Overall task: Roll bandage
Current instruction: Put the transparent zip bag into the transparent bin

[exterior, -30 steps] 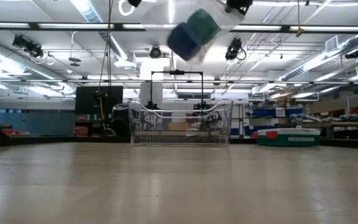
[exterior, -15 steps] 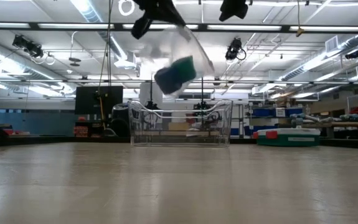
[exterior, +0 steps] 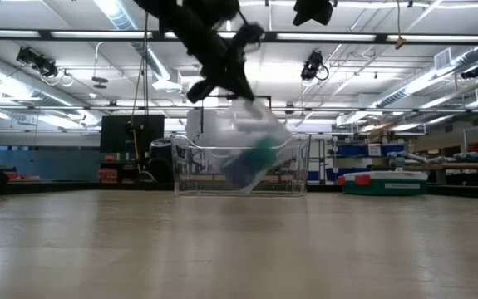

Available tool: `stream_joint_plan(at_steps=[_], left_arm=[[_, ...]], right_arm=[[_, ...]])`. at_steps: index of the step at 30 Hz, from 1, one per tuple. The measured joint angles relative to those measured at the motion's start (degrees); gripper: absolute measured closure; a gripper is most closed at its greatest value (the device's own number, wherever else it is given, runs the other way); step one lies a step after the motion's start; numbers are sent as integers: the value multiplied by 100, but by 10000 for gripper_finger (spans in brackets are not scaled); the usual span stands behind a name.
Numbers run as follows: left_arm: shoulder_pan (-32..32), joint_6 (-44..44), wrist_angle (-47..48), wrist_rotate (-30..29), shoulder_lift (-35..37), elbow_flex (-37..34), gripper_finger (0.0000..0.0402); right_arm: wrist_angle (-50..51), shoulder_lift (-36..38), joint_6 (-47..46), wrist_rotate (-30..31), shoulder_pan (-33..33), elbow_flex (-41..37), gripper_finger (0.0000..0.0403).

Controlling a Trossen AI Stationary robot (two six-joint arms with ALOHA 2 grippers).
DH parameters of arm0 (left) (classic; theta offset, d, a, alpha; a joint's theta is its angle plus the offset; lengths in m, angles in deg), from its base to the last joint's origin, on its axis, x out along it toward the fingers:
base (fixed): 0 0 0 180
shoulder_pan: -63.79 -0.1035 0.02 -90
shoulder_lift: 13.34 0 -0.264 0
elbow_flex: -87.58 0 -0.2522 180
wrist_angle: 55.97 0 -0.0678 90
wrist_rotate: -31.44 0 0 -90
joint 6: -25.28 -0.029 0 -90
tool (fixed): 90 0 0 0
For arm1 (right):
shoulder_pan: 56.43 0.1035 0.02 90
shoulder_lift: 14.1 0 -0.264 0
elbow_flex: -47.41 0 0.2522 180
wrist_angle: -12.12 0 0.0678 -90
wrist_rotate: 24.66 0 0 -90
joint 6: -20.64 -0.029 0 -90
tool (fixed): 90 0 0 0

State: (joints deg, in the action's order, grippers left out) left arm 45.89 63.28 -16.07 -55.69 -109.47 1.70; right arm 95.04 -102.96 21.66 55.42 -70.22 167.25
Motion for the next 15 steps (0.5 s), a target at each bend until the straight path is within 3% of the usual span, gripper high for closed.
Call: stream_joint_plan(at_steps=[6, 15], left_arm=[[-207, -94, 369, 493, -507, -2, 401], [-290, -641, 783, 112, -828, -2, 400]], right_arm=[[-9, 0, -3, -27, 47, 0, 261], [-9, 0, -140, -25, 67, 0, 261]])
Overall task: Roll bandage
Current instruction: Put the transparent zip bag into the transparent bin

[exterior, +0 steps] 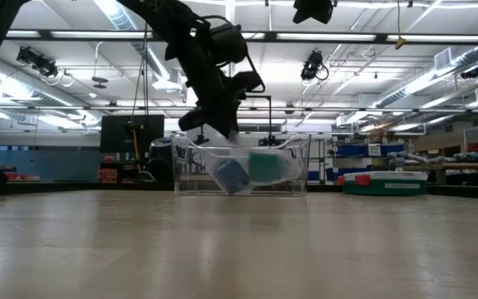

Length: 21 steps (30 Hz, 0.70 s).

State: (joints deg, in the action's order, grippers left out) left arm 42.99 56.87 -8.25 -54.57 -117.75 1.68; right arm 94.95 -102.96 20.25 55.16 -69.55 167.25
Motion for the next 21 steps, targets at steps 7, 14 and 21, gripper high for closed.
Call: stream_joint_plan(at_steps=[7, 14, 21], left_arm=[[-52, -135, 203, -225, -159, 0, 390], [-53, -139, 173, -876, -194, 0, 354], [-59, -140, 40, -1336, -196, 0, 280]], right_arm=[[-68, 1, 19, 4, 0, 0, 261], [-248, 4, 44, 4, -2, 0, 261], [-375, 4, 46, 4, -2, 0, 261]])
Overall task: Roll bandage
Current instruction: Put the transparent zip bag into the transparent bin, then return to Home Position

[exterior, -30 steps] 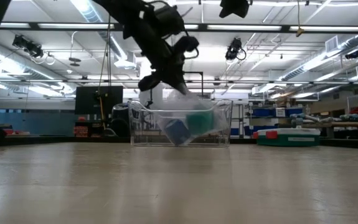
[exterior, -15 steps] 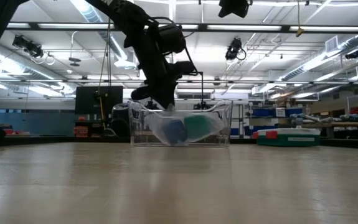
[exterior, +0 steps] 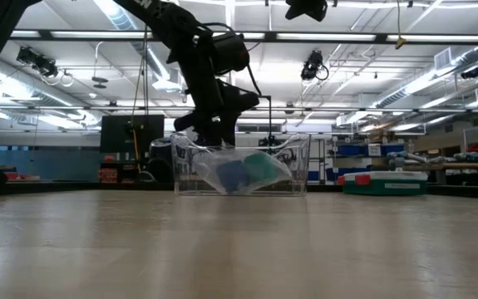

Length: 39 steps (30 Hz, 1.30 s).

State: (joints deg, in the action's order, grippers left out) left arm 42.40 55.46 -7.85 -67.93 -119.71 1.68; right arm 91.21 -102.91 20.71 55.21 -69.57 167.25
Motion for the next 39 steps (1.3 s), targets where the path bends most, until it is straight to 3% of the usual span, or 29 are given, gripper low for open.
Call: stream_joint_plan(at_steps=[4, 11, 15, 22, 25, 32, 39], left_arm=[[0, 10, -23, -607, 0, 0, 243], [0, -393, 614, -760, -2, 180, 231], [0, -736, 1277, -1064, -4, 821, 242], [11, -1499, 1345, -1873, -2, 2287, 256], [11, -1704, 1357, -1565, -2, 2892, 257], [230, -2142, 1002, 340, -2, 4240, 257], [856, -2436, 707, 515, 7, 5248, 257]], right_arm=[[-13, 0, -4, 0, 0, 0, 261], [-5, 0, -48, 0, 0, 0, 261], [3, 0, -50, 0, 0, 0, 261], [-3, 0, -48, 0, -101, 0, 261], [1, 0, -52, 2, -164, 0, 261], [51, 362, -112, 0, -343, 0, 262], [-555, 1349, 721, -151, -755, -241, 273]])
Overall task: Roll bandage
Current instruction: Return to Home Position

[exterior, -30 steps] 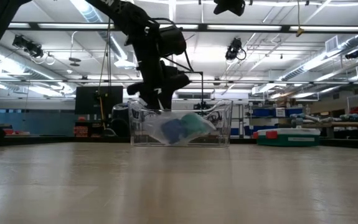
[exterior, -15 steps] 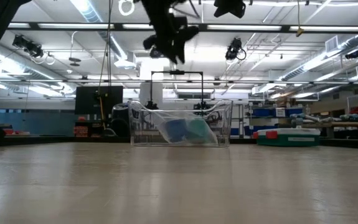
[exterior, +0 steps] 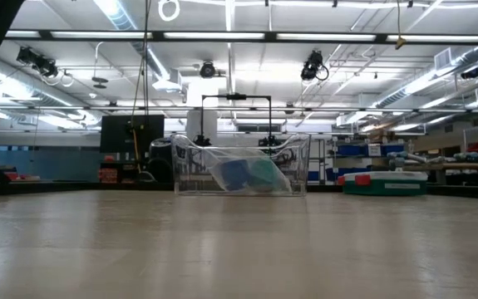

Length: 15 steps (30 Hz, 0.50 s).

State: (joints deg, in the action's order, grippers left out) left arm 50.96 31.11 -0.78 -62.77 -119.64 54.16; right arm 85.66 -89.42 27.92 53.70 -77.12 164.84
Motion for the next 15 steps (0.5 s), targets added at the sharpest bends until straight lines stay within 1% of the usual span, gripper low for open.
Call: stream_joint_plan(at_steps=[2, 4, 8, 11, 13, 15], left_arm=[[251, -99, -217, 70, 52, 48, 261], [496, -183, -395, 83, 86, 31, 269], [765, -251, -183, 64, 90, 6, 290], [871, -126, 28, 46, 89, 2, 311], [938, -84, 49, 44, 89, 2, 325], [1002, -80, 47, 44, 89, 2, 338]], right_arm=[[-321, 313, 179, -280, -168, -266, 276], [-613, 624, 318, -750, -350, -611, 278], [-1345, 1161, 371, -2087, -764, -1514, 281], [-1900, 1522, 85, -2971, -1011, -2312, 285], [-2086, 1720, -116, -3268, -1152, -2824, 288], [-2144, 1882, -234, -3397, -1257, -3269, 292]])
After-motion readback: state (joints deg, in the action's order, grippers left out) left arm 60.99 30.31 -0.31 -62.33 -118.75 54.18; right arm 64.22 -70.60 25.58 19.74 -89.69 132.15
